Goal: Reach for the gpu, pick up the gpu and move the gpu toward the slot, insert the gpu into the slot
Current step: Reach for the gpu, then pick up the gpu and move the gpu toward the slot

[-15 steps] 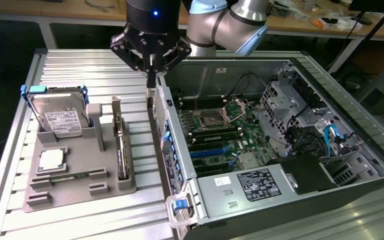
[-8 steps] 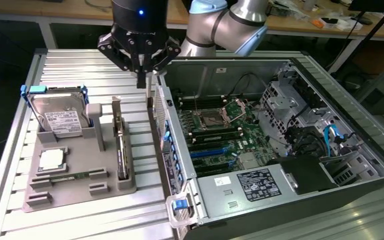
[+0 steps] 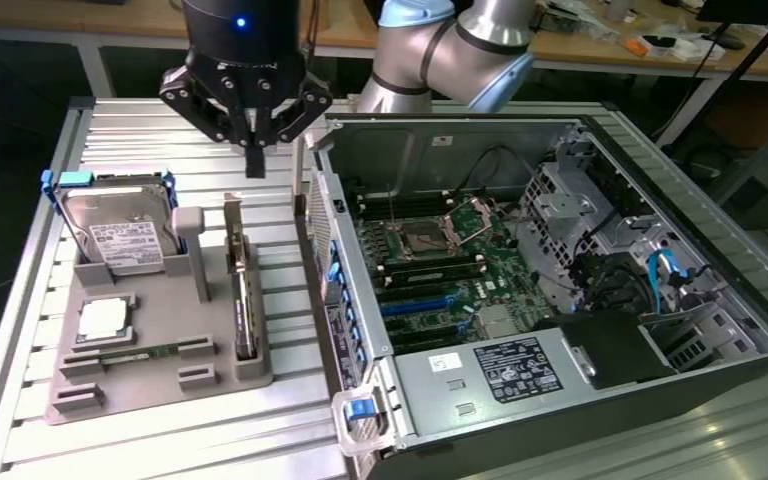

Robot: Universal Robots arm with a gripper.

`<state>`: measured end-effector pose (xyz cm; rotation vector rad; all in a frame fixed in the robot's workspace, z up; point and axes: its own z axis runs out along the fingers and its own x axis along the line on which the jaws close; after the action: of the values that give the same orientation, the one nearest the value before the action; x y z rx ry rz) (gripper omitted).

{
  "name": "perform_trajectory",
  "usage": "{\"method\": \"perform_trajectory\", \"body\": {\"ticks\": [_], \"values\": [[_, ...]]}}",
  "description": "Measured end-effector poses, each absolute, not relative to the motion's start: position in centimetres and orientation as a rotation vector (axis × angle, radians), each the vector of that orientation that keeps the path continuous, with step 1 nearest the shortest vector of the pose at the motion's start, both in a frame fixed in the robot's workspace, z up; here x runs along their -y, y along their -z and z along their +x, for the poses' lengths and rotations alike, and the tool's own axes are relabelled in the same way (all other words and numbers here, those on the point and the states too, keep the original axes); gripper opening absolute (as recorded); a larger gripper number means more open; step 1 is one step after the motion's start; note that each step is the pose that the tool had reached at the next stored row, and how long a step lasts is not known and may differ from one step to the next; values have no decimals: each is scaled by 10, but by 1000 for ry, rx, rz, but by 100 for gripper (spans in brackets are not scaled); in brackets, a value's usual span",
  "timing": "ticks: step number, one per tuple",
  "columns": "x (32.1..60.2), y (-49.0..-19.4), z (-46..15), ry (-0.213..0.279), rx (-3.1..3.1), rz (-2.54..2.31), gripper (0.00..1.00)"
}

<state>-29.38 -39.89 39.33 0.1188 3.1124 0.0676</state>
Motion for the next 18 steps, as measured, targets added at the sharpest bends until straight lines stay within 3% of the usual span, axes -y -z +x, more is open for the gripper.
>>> {"method": "perform_trajectory", "body": {"ticks": [18], "values": [[399,-393,-332,-68,-3112,120,11]]}}
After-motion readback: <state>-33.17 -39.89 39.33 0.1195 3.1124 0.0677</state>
